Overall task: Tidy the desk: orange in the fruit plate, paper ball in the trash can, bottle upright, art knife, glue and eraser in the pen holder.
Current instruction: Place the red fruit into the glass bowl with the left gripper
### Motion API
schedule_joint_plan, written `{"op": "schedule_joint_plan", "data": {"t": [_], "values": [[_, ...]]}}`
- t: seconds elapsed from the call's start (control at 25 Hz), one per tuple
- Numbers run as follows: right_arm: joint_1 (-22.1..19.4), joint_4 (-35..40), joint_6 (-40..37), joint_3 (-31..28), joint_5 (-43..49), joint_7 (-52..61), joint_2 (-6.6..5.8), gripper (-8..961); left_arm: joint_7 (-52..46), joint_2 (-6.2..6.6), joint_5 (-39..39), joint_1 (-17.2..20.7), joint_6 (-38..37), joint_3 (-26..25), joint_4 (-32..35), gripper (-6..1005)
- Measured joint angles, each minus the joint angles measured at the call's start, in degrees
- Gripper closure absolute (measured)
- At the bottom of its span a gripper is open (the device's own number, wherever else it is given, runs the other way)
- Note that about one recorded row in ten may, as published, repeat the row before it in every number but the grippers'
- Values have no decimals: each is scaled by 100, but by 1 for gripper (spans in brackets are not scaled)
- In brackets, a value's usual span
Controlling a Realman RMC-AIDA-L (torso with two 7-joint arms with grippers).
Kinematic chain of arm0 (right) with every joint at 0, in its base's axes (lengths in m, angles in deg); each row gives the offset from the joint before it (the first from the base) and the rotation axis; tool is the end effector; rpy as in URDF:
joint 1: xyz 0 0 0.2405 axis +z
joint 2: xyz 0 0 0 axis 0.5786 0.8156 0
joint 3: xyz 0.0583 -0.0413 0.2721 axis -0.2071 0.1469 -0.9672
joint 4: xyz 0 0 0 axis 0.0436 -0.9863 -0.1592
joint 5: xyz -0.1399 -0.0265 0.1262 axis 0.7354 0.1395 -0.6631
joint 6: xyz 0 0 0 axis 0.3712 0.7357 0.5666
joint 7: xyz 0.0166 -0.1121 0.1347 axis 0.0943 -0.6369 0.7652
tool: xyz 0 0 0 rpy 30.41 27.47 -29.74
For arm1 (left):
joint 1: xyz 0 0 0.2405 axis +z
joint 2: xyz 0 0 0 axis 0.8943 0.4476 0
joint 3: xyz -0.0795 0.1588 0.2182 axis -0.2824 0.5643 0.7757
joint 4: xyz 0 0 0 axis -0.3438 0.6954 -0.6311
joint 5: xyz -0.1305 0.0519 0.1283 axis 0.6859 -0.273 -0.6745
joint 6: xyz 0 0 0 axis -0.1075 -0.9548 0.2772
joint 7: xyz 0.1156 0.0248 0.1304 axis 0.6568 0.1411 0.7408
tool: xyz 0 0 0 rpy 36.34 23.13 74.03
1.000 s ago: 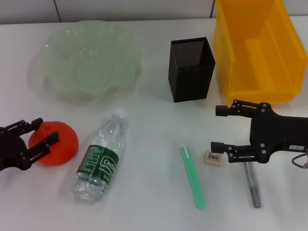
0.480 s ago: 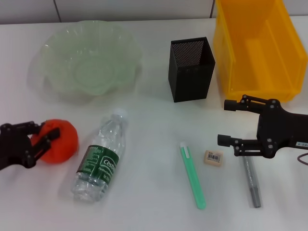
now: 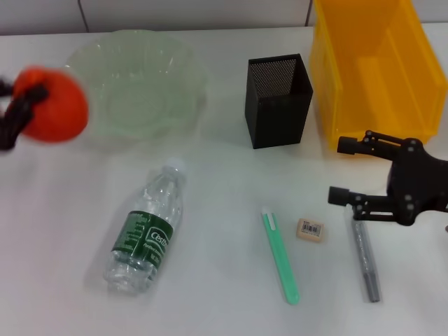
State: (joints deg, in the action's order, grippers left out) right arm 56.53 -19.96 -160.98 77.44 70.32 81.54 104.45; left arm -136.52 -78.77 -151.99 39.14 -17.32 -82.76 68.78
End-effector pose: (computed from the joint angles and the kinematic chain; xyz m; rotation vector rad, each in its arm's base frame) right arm 0.2651 0.2782 -0.0200 -2.7038 0.3268 0.9244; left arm -0.3027 0.3112 0.0501 -2.2626 -0.3208 -0.8684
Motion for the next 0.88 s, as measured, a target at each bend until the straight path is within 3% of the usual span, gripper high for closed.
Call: {"op": "schedule_joint_plan", "data": {"t": [0.08,0.16,0.24,0.4,0.52,0.56,0.76,0.88], "values": [[-5,206,-67,-29,-2,394,-1,116,-131,21,-48,-349,270,61,-56,843],[2,506,-118,-36,-4,826,7,115,-216,-14,-79,-880,1111,437,-214,859],[15,667,-124,-16,-5,1093,11,115,-221,-33,-75,-1016,1388,562,-280,872],[32,1010,-84,13,2,1798,11,115,-168,-84,22,-1643,2997,871,-946,886],[48,1142,-74,55,29,2111,6,115,-157,-90,85,-1783,3447,915,-1163,855],[30,1586,-69,323,40,2668,4,115,-156,-91,109,-1872,3736,1093,-1265,835],[10,2396,-92,752,83,3485,-4,116,-201,-72,115,-1746,3623,1298,-1115,734],[19,3222,-72,1053,372,4348,-4,116,-229,-66,126,-1519,3151,1300,-900,673]]}}
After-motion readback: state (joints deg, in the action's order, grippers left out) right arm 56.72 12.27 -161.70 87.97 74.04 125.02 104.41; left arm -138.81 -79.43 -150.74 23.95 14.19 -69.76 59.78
